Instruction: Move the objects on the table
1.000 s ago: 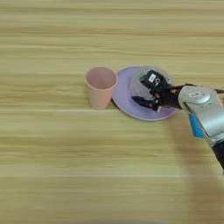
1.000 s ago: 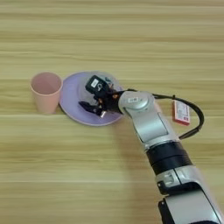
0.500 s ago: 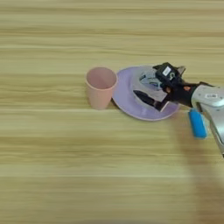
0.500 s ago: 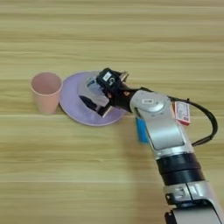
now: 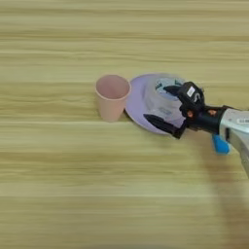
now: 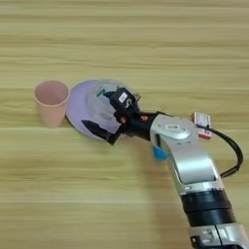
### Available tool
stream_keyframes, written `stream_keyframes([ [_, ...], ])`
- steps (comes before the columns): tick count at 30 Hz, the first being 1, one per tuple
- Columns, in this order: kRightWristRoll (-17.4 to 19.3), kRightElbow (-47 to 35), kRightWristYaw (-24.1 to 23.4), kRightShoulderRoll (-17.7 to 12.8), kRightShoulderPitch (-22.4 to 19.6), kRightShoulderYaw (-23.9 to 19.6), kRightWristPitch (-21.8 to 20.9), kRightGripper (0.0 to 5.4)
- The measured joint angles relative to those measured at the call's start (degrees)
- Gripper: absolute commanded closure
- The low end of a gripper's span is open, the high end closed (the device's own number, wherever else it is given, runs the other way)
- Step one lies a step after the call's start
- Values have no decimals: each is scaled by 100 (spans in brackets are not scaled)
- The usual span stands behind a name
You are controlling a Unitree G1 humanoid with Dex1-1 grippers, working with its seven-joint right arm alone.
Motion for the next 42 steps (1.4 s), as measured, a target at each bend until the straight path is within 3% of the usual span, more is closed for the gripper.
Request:
stream_keyframes([
  [6,270,-47,-17,261,74,-4,-103,2],
  [15,271,185,-260,720,77,170,-357,2],
  [42,157,492,-650,1145,-154,488,-399,2],
])
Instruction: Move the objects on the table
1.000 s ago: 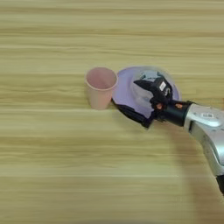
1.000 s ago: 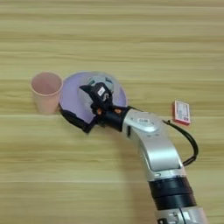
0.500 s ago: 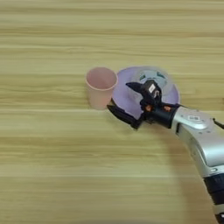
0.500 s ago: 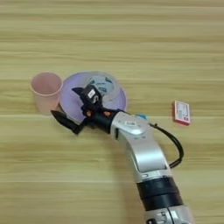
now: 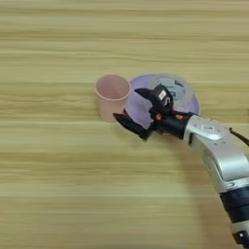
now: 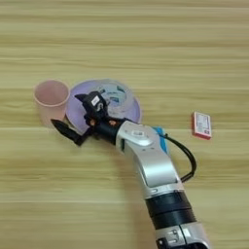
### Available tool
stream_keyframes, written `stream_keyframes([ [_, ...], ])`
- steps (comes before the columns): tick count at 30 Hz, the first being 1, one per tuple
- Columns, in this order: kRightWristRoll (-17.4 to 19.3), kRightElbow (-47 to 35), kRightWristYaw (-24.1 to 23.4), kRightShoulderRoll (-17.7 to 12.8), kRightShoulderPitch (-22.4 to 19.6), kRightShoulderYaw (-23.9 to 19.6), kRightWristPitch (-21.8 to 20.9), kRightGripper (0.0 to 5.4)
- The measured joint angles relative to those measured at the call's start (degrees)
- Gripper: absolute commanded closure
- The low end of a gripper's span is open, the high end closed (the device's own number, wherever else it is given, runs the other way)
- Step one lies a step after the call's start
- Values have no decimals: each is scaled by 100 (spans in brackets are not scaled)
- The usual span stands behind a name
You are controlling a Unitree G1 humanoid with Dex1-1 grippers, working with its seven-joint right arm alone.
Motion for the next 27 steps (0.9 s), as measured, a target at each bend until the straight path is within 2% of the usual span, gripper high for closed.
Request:
stream_keyframes([
  [7,3,26,-64,156,-1,18,1,2],
  [17,-25,251,-109,220,-32,106,-82,2],
  [27,-47,758,-234,231,-485,57,-234,2],
])
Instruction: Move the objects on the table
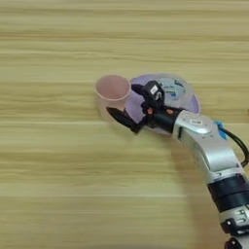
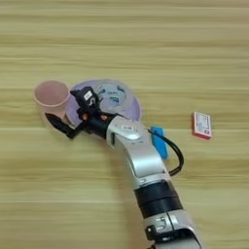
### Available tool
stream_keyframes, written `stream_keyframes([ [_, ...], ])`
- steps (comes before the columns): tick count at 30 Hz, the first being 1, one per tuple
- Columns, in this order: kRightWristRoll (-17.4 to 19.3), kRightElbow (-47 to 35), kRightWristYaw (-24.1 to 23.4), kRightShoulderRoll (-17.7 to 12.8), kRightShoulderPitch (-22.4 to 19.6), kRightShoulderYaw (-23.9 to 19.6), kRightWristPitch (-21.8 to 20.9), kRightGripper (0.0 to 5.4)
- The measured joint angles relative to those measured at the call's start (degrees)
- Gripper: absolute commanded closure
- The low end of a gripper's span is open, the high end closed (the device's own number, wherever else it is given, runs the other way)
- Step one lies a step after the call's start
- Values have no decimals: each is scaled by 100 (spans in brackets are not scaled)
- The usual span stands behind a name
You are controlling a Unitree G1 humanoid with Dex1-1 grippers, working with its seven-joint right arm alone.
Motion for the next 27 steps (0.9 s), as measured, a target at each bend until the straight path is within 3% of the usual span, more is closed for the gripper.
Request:
stream_keyframes([
  [27,-90,469,-2,202,-270,107,-221,2],
])
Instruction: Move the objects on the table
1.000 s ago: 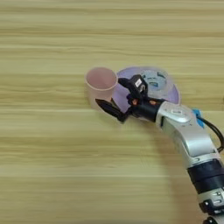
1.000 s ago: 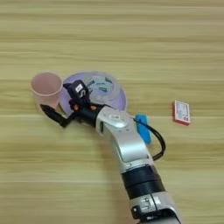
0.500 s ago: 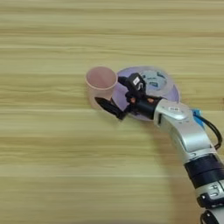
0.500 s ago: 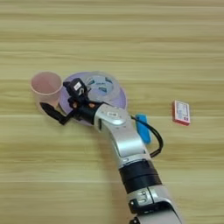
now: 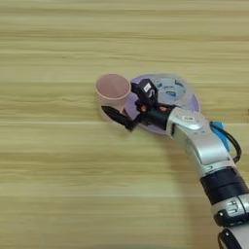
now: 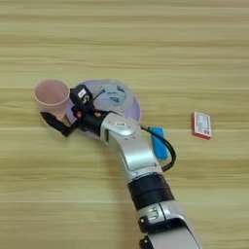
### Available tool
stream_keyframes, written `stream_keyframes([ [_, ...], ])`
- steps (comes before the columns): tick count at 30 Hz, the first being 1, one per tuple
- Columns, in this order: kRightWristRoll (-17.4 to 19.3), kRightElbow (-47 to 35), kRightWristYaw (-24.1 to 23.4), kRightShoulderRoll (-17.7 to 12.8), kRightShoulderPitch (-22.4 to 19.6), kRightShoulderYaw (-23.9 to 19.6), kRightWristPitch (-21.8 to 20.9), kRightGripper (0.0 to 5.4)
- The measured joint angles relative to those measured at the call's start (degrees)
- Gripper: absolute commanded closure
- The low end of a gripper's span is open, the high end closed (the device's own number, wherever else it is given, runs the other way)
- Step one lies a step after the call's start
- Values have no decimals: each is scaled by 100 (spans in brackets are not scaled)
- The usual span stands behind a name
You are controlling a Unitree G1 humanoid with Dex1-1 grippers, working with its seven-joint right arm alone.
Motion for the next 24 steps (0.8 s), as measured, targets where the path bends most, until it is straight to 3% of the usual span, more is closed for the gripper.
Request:
stream_keyframes([
  [13,0,442,-30,126,-224,-47,-111,2],
  [21,10,513,-9,181,-286,-131,-112,99],
  [24,10,518,1,187,-286,-143,-113,100],
])
